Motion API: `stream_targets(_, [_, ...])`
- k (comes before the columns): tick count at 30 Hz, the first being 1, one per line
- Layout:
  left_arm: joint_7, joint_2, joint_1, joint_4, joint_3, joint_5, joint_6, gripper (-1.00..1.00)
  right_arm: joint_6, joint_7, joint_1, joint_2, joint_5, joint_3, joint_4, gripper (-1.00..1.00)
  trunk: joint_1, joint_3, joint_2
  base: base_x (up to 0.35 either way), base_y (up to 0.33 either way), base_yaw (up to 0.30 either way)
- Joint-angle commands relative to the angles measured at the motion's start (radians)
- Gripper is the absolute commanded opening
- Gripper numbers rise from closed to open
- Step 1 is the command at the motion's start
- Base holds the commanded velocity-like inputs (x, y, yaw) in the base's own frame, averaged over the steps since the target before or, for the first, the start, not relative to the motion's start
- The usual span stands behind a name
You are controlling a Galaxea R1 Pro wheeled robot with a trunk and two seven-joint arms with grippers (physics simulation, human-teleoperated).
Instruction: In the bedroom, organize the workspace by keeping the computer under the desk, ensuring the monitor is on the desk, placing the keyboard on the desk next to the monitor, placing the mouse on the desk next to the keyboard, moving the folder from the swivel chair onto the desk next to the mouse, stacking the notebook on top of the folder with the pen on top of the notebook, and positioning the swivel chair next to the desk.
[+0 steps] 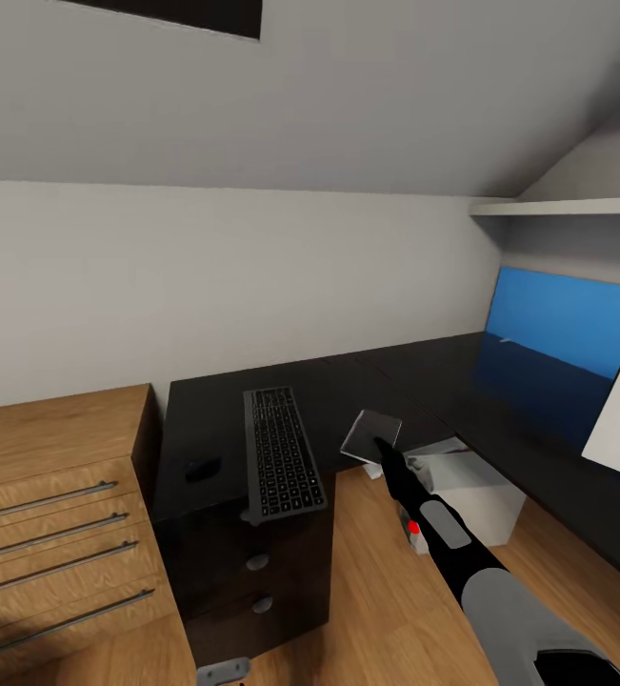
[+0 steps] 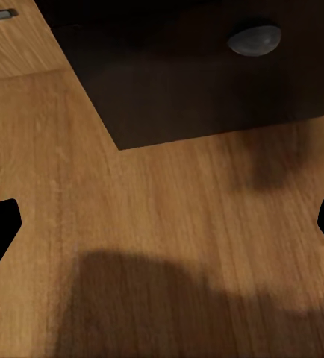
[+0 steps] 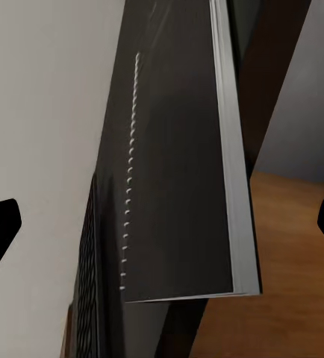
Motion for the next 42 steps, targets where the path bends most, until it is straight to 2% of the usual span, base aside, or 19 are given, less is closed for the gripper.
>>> stream_targets(1, [0.007, 0.001, -0.001, -0.002, -0.003, 0.004, 0.004, 1.0, 0.004, 0.003, -0.001, 0.0, -0.01, -0.001, 0.0, 1.0, 0.0, -0.001, 0.0, 0.0, 0.0, 0.0])
stream_targets(17, [0.006, 0.001, -0.001, -0.002, -0.003, 0.005, 0.005, 1.0, 0.004, 0.003, -0.001, -0.001, -0.01, -0.002, 0.002, 1.0, 0.0, -0.001, 0.0, -0.02, 0.0, 0.0])
stream_targets(30, [0.005, 0.001, -0.001, 0.001, -0.002, 0.005, 0.007, 1.0, 0.006, -0.017, -0.001, 0.0, -0.009, -0.002, 0.005, 1.0, 0.0, -0.001, 0.0, -0.294, 0.0, 0.0])
stream_targets(35, [0.005, -0.002, -0.001, 0.059, -0.002, 0.004, 0.009, 1.0, 0.006, -0.028, -0.001, -0.001, -0.01, -0.004, 0.005, 1.0, 0.0, -0.001, 0.0, -0.334, -0.001, 0.0])
stream_targets(42, [0.006, -0.005, -0.001, 0.086, -0.003, 0.003, 0.009, 1.0, 0.006, -0.029, -0.001, -0.002, -0.009, -0.004, 0.005, 1.0, 0.0, -0.001, 0.0, -0.325, -0.045, 0.0])
